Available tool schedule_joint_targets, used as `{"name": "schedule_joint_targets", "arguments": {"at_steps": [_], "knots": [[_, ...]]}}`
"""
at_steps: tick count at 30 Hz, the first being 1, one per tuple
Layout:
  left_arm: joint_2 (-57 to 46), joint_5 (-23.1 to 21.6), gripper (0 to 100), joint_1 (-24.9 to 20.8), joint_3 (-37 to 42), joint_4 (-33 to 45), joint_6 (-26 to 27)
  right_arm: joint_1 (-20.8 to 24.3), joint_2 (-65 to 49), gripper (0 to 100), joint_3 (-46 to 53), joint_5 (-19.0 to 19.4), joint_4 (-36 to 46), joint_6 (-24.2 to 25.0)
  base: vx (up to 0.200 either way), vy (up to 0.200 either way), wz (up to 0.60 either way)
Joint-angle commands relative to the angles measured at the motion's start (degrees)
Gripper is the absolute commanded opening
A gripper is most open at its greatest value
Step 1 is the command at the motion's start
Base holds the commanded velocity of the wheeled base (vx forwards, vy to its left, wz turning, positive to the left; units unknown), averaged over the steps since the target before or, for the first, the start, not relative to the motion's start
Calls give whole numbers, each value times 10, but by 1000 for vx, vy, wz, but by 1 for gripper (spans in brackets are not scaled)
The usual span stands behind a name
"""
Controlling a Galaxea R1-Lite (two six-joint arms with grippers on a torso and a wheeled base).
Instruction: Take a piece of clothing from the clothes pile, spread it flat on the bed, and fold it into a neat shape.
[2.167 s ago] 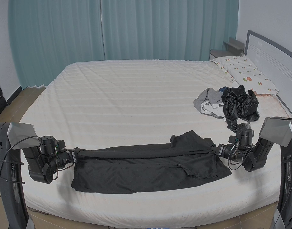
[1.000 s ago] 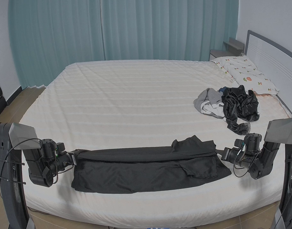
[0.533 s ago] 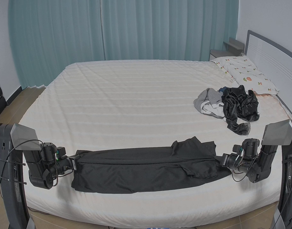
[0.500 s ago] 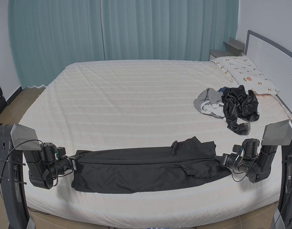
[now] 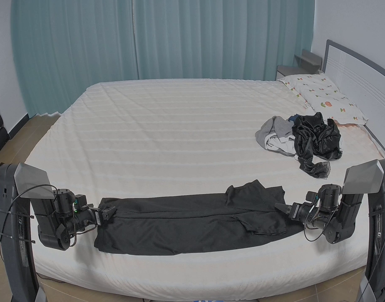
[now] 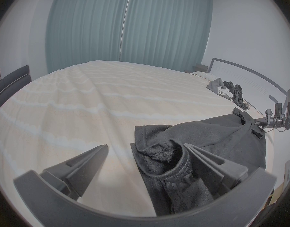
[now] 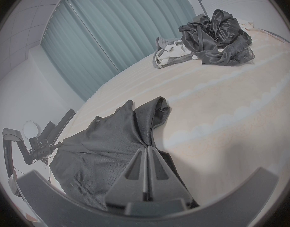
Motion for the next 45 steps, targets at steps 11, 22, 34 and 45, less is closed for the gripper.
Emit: {"name": "schedule_joint_targets", "arguments": {"at_steps": [11, 22, 34, 45], "knots": [[-101, -41, 100, 14, 2, 43, -122, -10, -46, 100, -14, 4, -6, 121, 0, 0, 0], [-102, -34, 100, -23, -168, 298, -316, -15, 12, 100, -110, 14, 49, 193, 0, 0, 0], [-35, -18, 100, -25, -248, 332, -320, -11, 16, 100, -129, 28, 76, 217, 0, 0, 0], [-31, -18, 100, -25, -241, 351, -297, -17, 16, 100, -123, 27, 76, 218, 0, 0, 0]]}}
